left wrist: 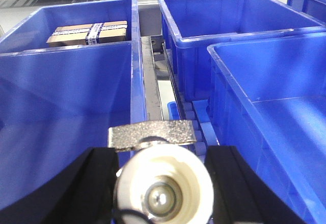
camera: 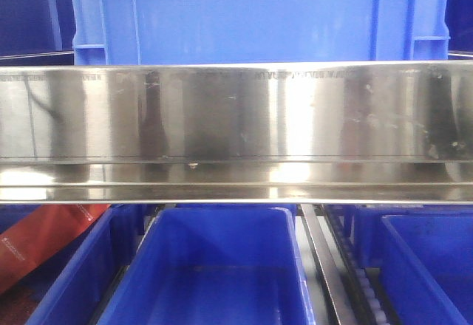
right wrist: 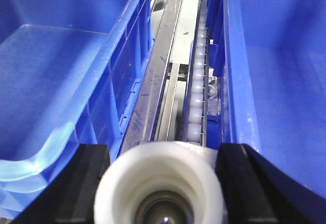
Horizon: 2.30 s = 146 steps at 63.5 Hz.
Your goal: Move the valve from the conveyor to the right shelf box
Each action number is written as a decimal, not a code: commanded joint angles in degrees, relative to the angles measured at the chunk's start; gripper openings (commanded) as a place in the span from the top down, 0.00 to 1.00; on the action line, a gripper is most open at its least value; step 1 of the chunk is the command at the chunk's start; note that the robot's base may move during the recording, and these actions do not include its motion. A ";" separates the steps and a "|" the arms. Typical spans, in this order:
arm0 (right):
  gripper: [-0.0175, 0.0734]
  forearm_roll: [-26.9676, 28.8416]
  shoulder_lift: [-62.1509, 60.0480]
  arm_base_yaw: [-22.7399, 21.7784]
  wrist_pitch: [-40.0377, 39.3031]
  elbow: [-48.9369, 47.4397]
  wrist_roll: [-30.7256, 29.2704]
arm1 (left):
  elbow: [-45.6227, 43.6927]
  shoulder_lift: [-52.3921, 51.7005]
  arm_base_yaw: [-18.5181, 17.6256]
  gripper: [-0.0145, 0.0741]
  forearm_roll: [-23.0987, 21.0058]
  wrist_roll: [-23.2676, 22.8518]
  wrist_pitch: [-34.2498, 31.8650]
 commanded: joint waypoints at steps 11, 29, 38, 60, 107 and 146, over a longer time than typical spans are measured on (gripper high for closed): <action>0.98 0.23 -0.61 -0.09 -5.12 -1.06 0.04 | -0.40 -0.49 -0.20 0.96 -0.27 -0.24 -3.31; 0.98 0.23 -0.61 -0.09 -7.06 -1.06 0.04 | -0.40 -0.49 -0.20 0.96 -0.39 -0.24 -3.82; 0.98 1.15 -0.61 -0.09 -7.57 -1.06 0.04 | -0.52 -0.49 -0.20 0.96 -1.77 -0.24 -4.53; 0.98 5.08 5.61 1.97 -13.07 -12.25 0.04 | -14.77 9.36 -8.42 0.96 -3.27 -0.24 -0.09; 0.97 5.08 34.92 18.19 -8.15 -28.06 0.04 | -30.42 39.05 -26.82 0.96 -3.83 -0.24 10.09; 0.19 5.08 36.57 18.30 -5.06 -28.34 0.04 | -30.42 40.35 -26.82 0.15 -3.83 -0.24 13.34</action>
